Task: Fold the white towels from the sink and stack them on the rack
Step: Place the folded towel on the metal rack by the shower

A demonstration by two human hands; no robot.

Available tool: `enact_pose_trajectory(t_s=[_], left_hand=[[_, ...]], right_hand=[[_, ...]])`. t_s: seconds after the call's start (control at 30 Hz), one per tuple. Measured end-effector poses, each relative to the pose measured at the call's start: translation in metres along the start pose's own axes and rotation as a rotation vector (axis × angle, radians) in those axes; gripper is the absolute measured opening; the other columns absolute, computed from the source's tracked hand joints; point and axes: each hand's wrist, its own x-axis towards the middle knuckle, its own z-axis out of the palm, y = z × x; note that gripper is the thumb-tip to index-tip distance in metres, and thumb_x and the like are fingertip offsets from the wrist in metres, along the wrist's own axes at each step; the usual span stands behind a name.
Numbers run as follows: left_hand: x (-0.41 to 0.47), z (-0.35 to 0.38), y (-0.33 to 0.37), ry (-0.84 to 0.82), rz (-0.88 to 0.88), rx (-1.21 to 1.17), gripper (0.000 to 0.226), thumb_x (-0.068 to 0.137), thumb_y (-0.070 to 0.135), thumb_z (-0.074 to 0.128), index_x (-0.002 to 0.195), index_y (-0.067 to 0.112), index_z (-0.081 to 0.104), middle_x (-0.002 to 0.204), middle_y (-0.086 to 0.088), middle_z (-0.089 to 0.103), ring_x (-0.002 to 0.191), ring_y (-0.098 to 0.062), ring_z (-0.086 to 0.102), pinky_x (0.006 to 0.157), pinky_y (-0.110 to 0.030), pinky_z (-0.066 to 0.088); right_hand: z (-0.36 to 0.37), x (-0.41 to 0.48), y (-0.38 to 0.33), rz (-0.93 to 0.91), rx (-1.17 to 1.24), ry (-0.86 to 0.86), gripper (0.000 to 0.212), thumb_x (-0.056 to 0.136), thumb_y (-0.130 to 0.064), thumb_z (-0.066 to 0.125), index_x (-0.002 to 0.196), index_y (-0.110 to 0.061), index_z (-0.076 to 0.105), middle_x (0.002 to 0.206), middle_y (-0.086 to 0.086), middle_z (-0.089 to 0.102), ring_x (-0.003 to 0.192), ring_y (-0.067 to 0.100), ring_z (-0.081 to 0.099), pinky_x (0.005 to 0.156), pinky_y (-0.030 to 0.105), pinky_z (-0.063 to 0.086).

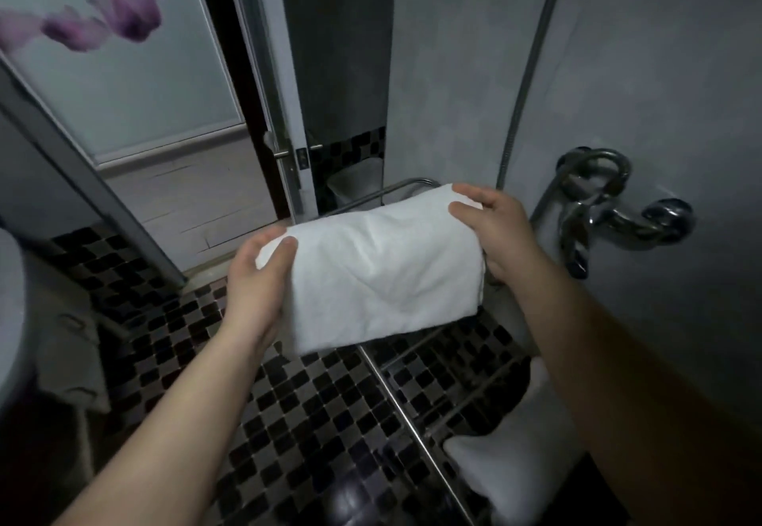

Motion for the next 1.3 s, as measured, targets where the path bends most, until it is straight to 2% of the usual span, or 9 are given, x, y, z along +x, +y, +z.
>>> enact_pose_trajectory(t_s=[0.3,0.5,0.63,0.77,0.83,0.97,1.1,1.2,1.3], left_hand=[[-0.062,0.064,-0.029,-0.086,-0.112,0.050,0.018,0.084,0.048,0.071,0.102,0.051,0.067,0.117,0.008,0.067,0.102,-0.020,0.068,0.079,-0.043,0.059],[-0.094,0.087,-0.047,-0.152,-0.199,0.046,0.013,0.088,0.043,0.069,0.099,0.051,0.068,0.117,0.007,0.066,0.105,-0.023,0.066,0.081,-0.050,0.058],[-0.112,0.094,-0.057,-0.169,-0.259,-0.004,0.013,0.090,0.039,0.069,0.099,0.048,0.070,0.120,0.005,0.066,0.106,-0.024,0.066,0.078,-0.046,0.059],[-0.131,0.098,-0.064,-0.245,-0.272,-0.020,0.015,0.092,0.035,0.068,0.102,0.046,0.070,0.119,0.004,0.067,0.104,-0.022,0.067,0.067,-0.038,0.059],[-0.134,0.099,-0.067,-0.326,-0.269,-0.055,0.017,0.094,0.033,0.067,0.109,0.038,0.072,0.119,-0.008,0.069,0.098,-0.024,0.068,0.069,-0.038,0.057],[-0.136,0.097,-0.069,-0.457,-0.245,-0.104,0.020,0.095,0.030,0.065,0.113,0.029,0.074,0.118,-0.013,0.071,0.096,-0.028,0.068,0.080,-0.041,0.054],[-0.139,0.099,-0.076,-0.521,-0.267,-0.121,0.025,0.085,0.030,0.072,0.109,0.029,0.076,0.116,-0.009,0.072,0.094,-0.021,0.071,0.075,-0.031,0.057],[-0.139,0.101,-0.086,-0.551,-0.307,-0.083,0.022,0.089,0.024,0.070,0.110,0.027,0.076,0.121,-0.004,0.070,0.096,-0.021,0.072,0.075,-0.030,0.057],[-0.143,0.101,-0.102,-0.555,-0.386,0.031,0.020,0.095,0.021,0.065,0.109,0.031,0.076,0.106,-0.006,0.072,0.074,-0.018,0.066,0.063,-0.030,0.053]], right_hand=[[-0.091,-0.029,0.044,0.066,-0.042,0.046,0.029,0.068,-0.033,0.078,0.095,-0.044,0.077,0.125,-0.007,0.067,0.119,0.015,0.063,0.105,0.041,0.050],[-0.131,-0.051,0.055,0.075,-0.063,0.070,0.024,0.079,-0.022,0.077,0.097,-0.039,0.077,0.124,-0.010,0.065,0.121,0.003,0.057,0.098,0.023,0.047],[-0.144,-0.064,0.059,0.058,-0.086,0.056,0.027,0.086,-0.010,0.073,0.095,-0.035,0.075,0.113,-0.019,0.066,0.107,-0.012,0.057,0.093,0.018,0.046],[-0.160,-0.079,0.064,0.080,-0.069,0.149,0.028,0.087,-0.007,0.070,0.098,-0.033,0.075,0.121,-0.003,0.068,0.116,0.015,0.063,0.105,0.034,0.048],[-0.168,-0.080,0.066,0.109,-0.057,0.188,0.029,0.087,-0.005,0.069,0.097,-0.031,0.075,0.122,0.004,0.069,0.116,0.020,0.064,0.106,0.039,0.048],[-0.182,-0.078,0.062,0.139,-0.036,0.241,0.029,0.087,0.000,0.067,0.089,-0.028,0.075,0.113,0.010,0.073,0.099,0.020,0.068,0.101,0.039,0.052],[-0.189,-0.073,0.062,0.144,-0.038,0.246,0.028,0.086,0.001,0.067,0.089,-0.026,0.076,0.109,0.008,0.074,0.109,0.025,0.067,0.104,0.039,0.051],[-0.191,-0.069,0.072,0.137,-0.053,0.257,0.028,0.087,0.000,0.067,0.091,-0.026,0.076,0.107,0.003,0.074,0.110,0.022,0.066,0.104,0.035,0.049],[-0.197,-0.065,0.091,0.180,-0.073,0.296,0.028,0.087,-0.001,0.067,0.088,-0.027,0.075,0.106,0.006,0.073,0.103,0.021,0.066,0.100,0.033,0.051]])
